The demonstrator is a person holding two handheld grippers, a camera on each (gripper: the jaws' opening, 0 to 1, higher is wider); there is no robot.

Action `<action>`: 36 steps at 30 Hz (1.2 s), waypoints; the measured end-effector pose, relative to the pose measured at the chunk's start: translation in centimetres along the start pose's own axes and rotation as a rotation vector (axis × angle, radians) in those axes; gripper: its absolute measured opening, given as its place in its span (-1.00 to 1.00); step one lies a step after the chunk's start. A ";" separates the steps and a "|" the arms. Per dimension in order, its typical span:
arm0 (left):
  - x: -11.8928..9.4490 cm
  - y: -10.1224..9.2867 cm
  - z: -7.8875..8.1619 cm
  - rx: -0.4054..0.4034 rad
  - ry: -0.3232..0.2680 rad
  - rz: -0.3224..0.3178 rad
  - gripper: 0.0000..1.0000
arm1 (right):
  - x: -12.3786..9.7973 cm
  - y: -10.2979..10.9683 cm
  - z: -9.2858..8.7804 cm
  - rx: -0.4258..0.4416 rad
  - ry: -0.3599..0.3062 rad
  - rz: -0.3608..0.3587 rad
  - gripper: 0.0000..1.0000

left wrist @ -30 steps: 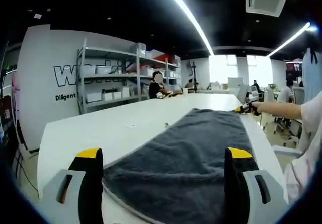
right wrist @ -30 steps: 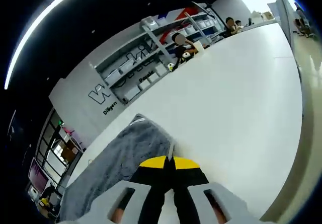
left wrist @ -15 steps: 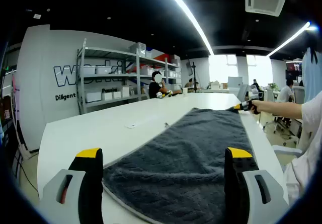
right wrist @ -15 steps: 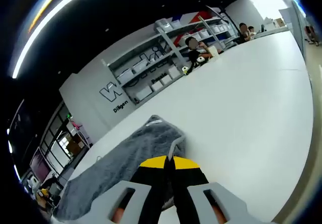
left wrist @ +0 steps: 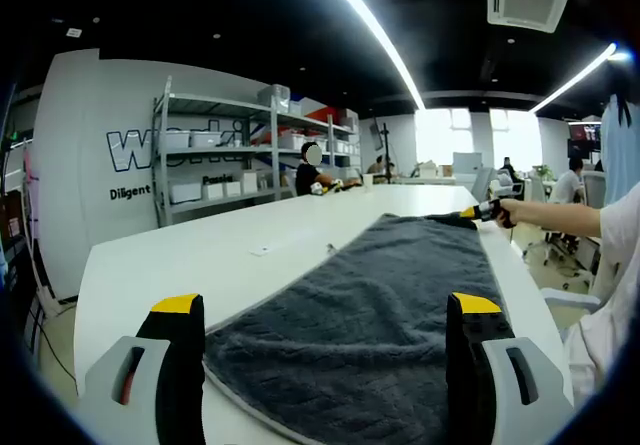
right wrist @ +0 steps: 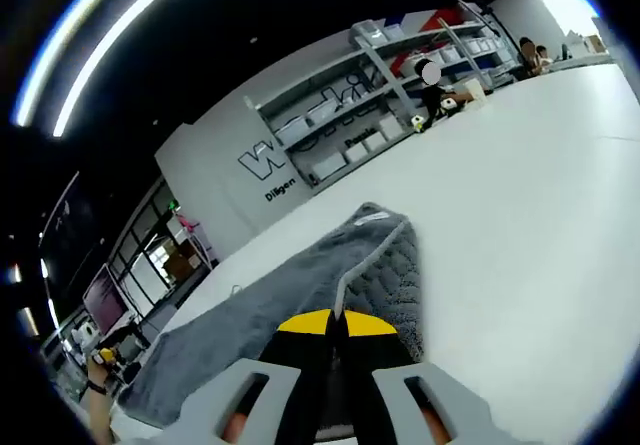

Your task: Fold the towel on the table until its edges align and the towel forms a compact rectangular stack.

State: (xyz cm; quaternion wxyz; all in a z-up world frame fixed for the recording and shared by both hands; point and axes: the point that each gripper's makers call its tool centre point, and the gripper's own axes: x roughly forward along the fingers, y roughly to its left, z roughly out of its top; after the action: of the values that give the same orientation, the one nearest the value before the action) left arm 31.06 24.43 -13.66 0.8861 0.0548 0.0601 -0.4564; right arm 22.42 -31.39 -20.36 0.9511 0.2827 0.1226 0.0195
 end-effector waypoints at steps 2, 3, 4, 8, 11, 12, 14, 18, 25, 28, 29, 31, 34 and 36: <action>0.0 -0.1 0.0 0.000 0.000 -0.001 0.99 | -0.2 0.6 -0.4 0.000 0.004 0.019 -1.00; 0.0 -0.1 0.0 0.000 0.000 -0.001 0.99 | -0.1 1.1 -0.6 0.003 0.010 0.031 -1.00; 0.0 -0.1 0.0 0.000 0.001 -0.001 0.99 | -0.1 1.5 -0.8 0.000 0.014 0.040 -1.00; 0.0 -0.1 -0.1 0.001 0.002 0.000 0.99 | 0.3 2.8 -1.2 -0.012 0.032 0.076 -1.00; 0.1 -0.1 -0.1 0.001 0.002 -0.001 0.99 | 0.4 2.9 -1.0 -0.006 0.036 0.094 -1.00; 0.1 -0.1 -0.1 0.001 0.002 -0.002 0.99 | 0.4 3.4 -1.2 0.002 0.035 0.108 -1.00; 0.1 -0.1 -0.1 0.001 0.002 -0.002 0.99 | 0.5 4.1 -1.5 0.008 0.035 0.128 -1.00; 0.0 -0.2 -0.1 0.001 0.002 -0.002 0.99 | 0.7 5.0 -2.0 0.010 0.051 0.153 -1.00; 0.0 -0.1 -0.1 0.001 0.004 0.000 0.99 | 0.8 6.6 -2.7 0.011 0.078 0.208 -1.00; 0.0 -0.1 -0.1 0.001 0.004 0.000 0.99 | 0.7 7.0 -2.9 0.009 0.088 0.224 -1.00; 0.0 -0.1 -0.1 0.001 0.004 0.000 0.99 | 0.7 7.2 -2.9 0.010 0.090 0.230 -1.00; 0.0 0.0 -0.1 0.000 0.005 0.000 0.99 | 0.7 7.4 -3.1 0.011 0.100 0.244 -1.00; 0.1 0.1 -0.1 0.001 0.006 0.000 0.99 | 0.5 7.8 -3.2 0.014 0.110 0.260 -1.00; 0.1 0.1 -0.1 0.000 0.006 -0.001 0.99 | 0.5 7.9 -3.3 0.014 0.117 0.270 -1.00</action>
State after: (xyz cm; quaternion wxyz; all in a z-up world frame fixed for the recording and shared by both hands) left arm 31.19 24.43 -13.78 0.8857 0.0563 0.0627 -0.4566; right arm 22.31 -22.93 -18.81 0.9291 0.3018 0.1387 0.1628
